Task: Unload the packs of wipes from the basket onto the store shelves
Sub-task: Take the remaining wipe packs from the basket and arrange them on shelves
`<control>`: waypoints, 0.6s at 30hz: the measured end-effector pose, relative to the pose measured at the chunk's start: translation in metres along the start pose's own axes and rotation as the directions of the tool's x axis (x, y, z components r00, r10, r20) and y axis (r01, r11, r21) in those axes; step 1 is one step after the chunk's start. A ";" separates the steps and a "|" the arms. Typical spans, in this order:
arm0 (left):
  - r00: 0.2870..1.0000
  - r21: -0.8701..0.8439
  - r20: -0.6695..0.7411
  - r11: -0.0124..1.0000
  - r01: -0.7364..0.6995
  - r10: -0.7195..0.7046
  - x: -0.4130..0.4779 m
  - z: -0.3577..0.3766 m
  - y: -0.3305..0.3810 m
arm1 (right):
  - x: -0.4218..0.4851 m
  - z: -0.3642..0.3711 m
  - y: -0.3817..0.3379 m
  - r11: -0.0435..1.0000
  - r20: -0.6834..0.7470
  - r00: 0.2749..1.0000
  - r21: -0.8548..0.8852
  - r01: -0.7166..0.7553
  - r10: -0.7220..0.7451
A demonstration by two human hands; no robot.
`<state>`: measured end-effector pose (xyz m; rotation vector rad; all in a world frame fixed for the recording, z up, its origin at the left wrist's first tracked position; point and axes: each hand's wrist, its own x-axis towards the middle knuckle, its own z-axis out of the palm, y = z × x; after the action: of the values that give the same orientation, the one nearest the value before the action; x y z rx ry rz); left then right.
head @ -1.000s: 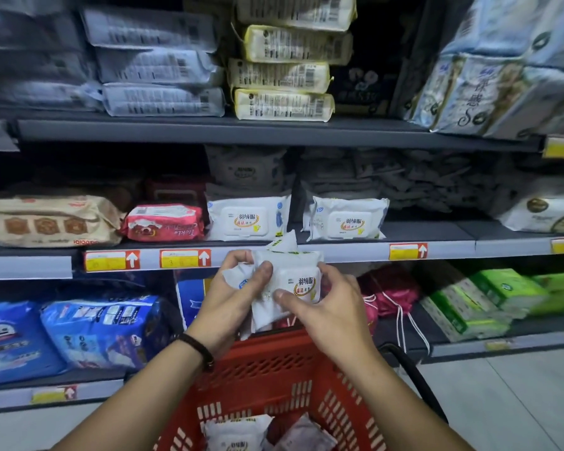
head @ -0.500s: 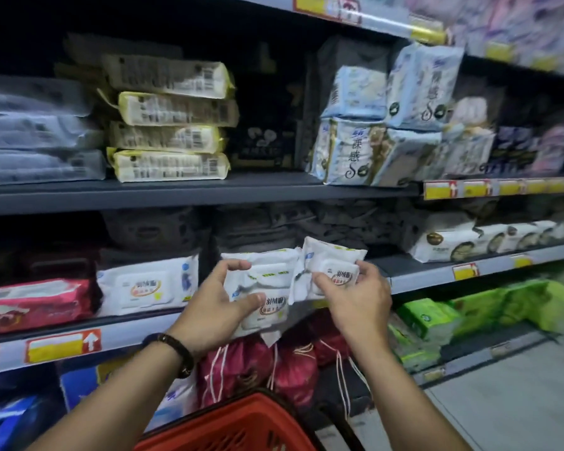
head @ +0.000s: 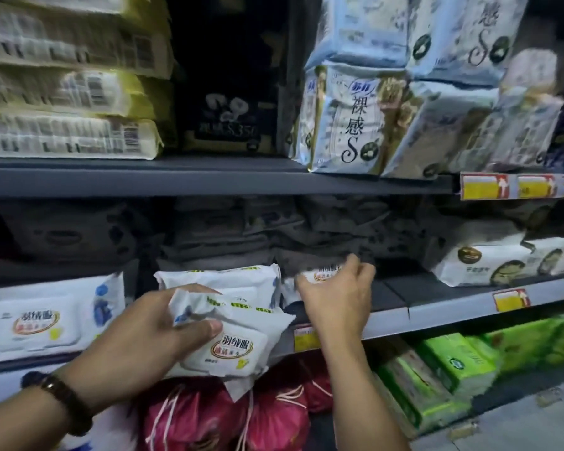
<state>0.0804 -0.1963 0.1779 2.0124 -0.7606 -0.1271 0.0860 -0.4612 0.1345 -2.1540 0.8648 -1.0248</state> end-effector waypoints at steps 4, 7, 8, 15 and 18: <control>1.000 0.014 0.009 1.000 -0.010 0.010 0.003 0.002 0.007 | 0.008 0.019 -0.014 0.998 0.061 0.996 -0.017 -0.060 0.061; 0.999 0.031 0.013 0.999 -0.045 0.045 0.003 0.006 0.010 | 0.016 0.019 -0.010 0.997 0.101 0.992 -0.032 -0.067 0.070; 0.999 0.027 0.002 0.999 -0.045 0.045 0.003 0.008 0.010 | 0.019 0.015 -0.007 0.998 0.115 0.991 -0.006 -0.064 0.064; 0.995 -0.188 -0.093 0.982 0.007 -0.024 0.013 0.033 0.025 | 0.052 -0.047 0.016 0.862 0.170 0.973 0.457 -0.219 0.157; 0.985 -0.208 -0.163 0.978 0.012 -0.047 0.029 0.043 0.043 | 0.057 -0.090 0.014 0.872 0.239 0.969 0.461 -0.167 0.059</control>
<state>0.0673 -0.2594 0.1952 1.8111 -0.5858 -0.0507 0.0361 -0.5339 0.1965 -1.7294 0.5529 -0.8183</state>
